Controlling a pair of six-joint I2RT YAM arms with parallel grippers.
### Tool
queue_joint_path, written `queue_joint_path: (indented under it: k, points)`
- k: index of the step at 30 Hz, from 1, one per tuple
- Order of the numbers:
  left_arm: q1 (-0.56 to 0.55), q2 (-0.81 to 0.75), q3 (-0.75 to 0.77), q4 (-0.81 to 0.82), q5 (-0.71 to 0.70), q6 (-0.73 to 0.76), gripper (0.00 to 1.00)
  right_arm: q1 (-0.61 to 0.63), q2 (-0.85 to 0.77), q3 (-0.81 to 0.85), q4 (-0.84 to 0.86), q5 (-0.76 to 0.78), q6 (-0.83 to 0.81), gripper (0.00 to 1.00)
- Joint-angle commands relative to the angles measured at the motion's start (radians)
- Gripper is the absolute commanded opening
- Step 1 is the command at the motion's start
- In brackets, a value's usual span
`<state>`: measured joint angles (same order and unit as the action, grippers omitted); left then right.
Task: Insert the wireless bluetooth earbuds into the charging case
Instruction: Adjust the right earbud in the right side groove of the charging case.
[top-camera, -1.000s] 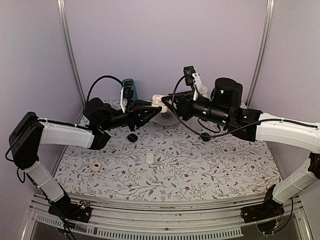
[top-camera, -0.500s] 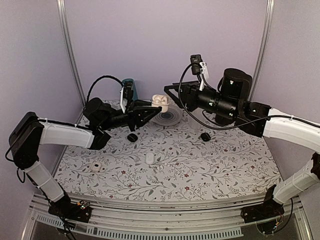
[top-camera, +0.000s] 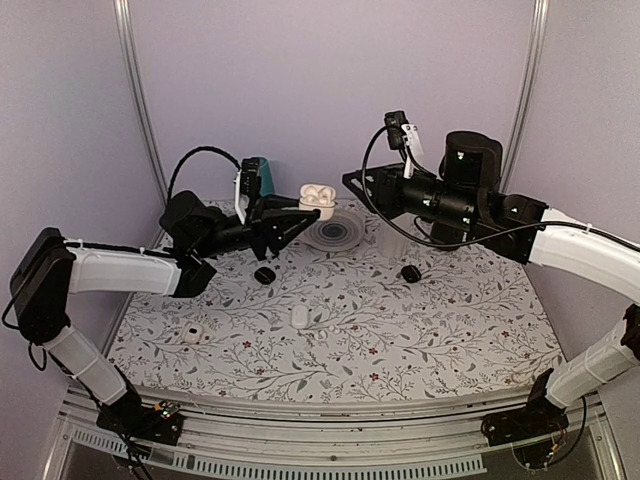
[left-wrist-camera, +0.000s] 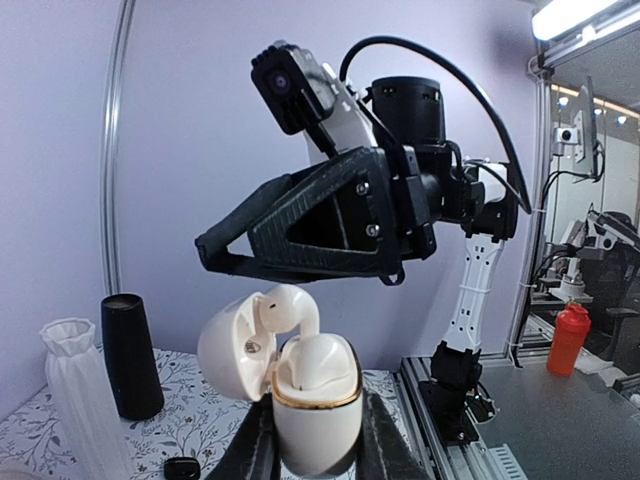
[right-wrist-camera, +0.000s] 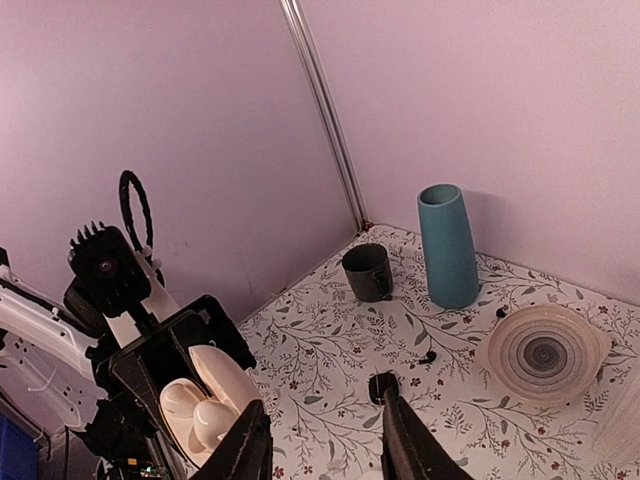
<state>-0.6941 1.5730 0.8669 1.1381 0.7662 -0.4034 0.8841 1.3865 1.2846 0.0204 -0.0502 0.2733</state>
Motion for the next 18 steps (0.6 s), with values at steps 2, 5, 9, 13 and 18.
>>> queue_joint_path:
  k: [2,5,9,13,18]
  points:
    - [-0.008,-0.019,-0.006,-0.015,-0.004,0.026,0.00,-0.009,-0.015,0.035,-0.043,-0.034,-0.059,0.40]
    - [-0.008,-0.020,-0.005,-0.019,-0.002,0.028,0.00,-0.010,-0.010,0.037,-0.044,-0.069,-0.085,0.41]
    - [-0.008,-0.025,-0.005,-0.028,0.002,0.031,0.00,-0.010,-0.008,0.039,-0.053,-0.094,-0.106,0.43]
    - [-0.008,-0.027,-0.006,-0.032,0.007,0.031,0.00,-0.009,-0.004,0.042,-0.059,-0.099,-0.113,0.44]
    - [-0.008,-0.027,-0.005,-0.031,0.011,0.031,0.00,-0.009,0.015,0.053,-0.076,-0.113,-0.115,0.45]
